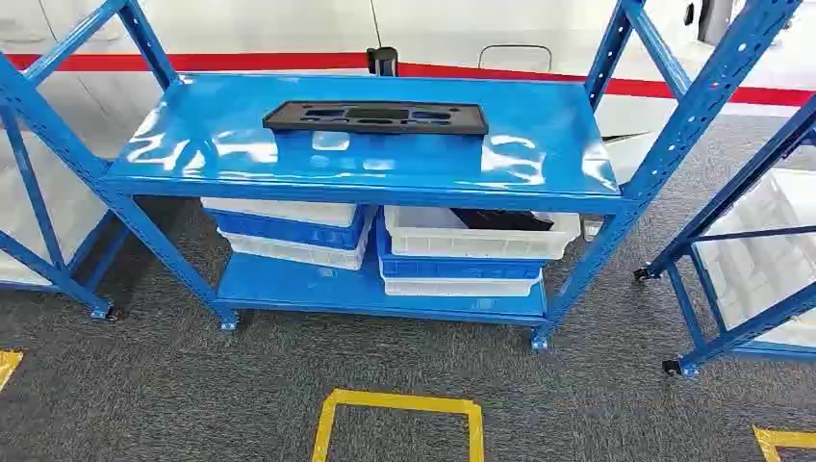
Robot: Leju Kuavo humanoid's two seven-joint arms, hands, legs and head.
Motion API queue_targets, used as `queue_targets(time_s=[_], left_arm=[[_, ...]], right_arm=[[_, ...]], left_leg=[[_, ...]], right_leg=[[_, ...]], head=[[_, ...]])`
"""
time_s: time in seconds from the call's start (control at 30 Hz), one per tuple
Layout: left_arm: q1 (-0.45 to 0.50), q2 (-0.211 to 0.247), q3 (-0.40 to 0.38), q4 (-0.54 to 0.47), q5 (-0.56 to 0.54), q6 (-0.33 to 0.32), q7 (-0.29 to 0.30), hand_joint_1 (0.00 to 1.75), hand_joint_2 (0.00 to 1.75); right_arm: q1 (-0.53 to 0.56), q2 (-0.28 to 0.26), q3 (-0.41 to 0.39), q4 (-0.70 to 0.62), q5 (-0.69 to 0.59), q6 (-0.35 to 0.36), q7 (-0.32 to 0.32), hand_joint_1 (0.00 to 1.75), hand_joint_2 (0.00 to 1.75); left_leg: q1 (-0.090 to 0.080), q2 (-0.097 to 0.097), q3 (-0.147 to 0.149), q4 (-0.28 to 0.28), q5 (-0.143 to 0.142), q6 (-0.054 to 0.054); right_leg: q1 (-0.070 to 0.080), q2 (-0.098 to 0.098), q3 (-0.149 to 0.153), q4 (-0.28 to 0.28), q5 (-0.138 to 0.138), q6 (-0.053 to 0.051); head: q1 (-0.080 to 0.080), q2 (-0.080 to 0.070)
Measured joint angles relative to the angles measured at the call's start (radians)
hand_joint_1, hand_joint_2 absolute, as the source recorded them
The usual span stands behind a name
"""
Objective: Take the parts from the cabinet and place them on the table.
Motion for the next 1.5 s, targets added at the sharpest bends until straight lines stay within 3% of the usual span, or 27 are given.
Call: queue_targets(time_s=[0.23, 0.27, 0.33, 0.67, 0.7, 0.77, 0.8, 1.13, 1.3, 1.5], left_arm=[[0.000, 0.000, 0.000, 0.000, 0.000, 0.000, 0.000, 0.00, 1.75], [-0.011, -0.001, -0.005, 0.005, 0.026, 0.011, -0.025, 0.00, 1.75], [-0.070, -0.005, -0.049, 0.028, 0.151, 0.069, -0.146, 0.00, 1.75], [-0.163, -0.014, -0.125, 0.061, 0.320, 0.159, -0.346, 0.00, 1.75], [-0.172, -0.014, -0.132, 0.064, 0.333, 0.166, -0.363, 0.00, 1.75], [-0.191, -0.016, -0.148, 0.070, 0.362, 0.179, -0.400, 0.00, 1.75], [-0.202, -0.017, -0.156, 0.074, 0.376, 0.188, -0.424, 0.00, 1.75], [-0.302, -0.032, -0.237, 0.106, 0.460, 0.279, -0.594, 0.00, 1.75], [-0.338, -0.044, -0.262, 0.113, 0.448, 0.289, -0.614, 0.00, 1.75], [-0.358, -0.054, -0.273, 0.119, 0.396, 0.260, -0.612, 0.00, 1.75]], right_arm=[[0.000, 0.000, 0.000, 0.000, 0.000, 0.000, 0.000, 0.00, 1.75], [-0.015, 0.007, -0.005, 0.000, 0.016, -0.003, -0.015, 0.00, 1.75], [-0.093, 0.038, -0.036, 0.000, 0.109, -0.039, -0.102, 0.00, 1.75], [-0.219, 0.101, -0.085, 0.011, 0.262, -0.104, -0.234, 0.00, 1.75], [-0.232, 0.106, -0.089, 0.013, 0.276, -0.110, -0.245, 0.00, 0.00], [-0.256, 0.117, -0.095, 0.018, 0.307, -0.124, -0.269, 0.00, 0.00], [-0.270, 0.123, -0.098, 0.021, 0.327, -0.133, -0.283, 0.00, 1.75], [-0.415, 0.194, -0.102, 0.034, 0.502, -0.175, -0.441, 0.00, 1.75], [-0.496, 0.232, -0.056, -0.009, 0.546, -0.190, -0.526, 0.00, 1.75], [-0.524, 0.242, 0.048, -0.192, 0.546, -0.214, -0.568, 0.00, 1.75]], left_leg=[[0.000, 0.000, 0.000, 0.000, 0.000, 0.000], [0.000, 0.000, -0.001, 0.000, 0.000, 0.000], [0.000, 0.001, 0.002, 0.000, 0.001, 0.001], [0.000, 0.001, 0.002, 0.001, 0.002, 0.001], [0.000, 0.001, 0.002, 0.001, 0.002, 0.001], [0.000, 0.001, 0.002, 0.001, 0.002, 0.001], [0.000, 0.001, 0.002, 0.001, 0.003, 0.001], [0.000, 0.002, 0.002, 0.001, 0.004, 0.001], [0.000, 0.002, 0.002, 0.001, 0.004, 0.001], [0.000, 0.002, 0.001, 0.002, 0.005, 0.001]], right_leg=[[0.000, 0.000, 0.000, 0.000, 0.000, 0.000], [0.000, 0.000, 0.002, 0.000, 0.000, 0.000], [0.000, 0.000, 0.004, 0.000, 0.001, 0.000], [0.000, 0.000, 0.005, 0.000, 0.001, 0.000], [0.000, 0.000, 0.005, 0.000, 0.001, 0.000], [0.000, 0.000, 0.005, 0.000, 0.001, 0.000], [0.000, 0.000, 0.005, 0.000, 0.001, 0.000], [0.000, 0.001, 0.005, 0.001, 0.002, 0.001], [0.000, 0.001, 0.005, 0.002, 0.002, 0.001], [0.000, 0.001, 0.005, 0.002, 0.002, 0.001]], head=[[0.000, 0.000], [0.000, 0.000], [0.000, 0.000], [0.000, 0.000], [0.000, 0.000], [0.000, 0.000], [0.000, 0.000], [0.000, 0.000], [0.000, 0.000], [0.000, 0.000]])
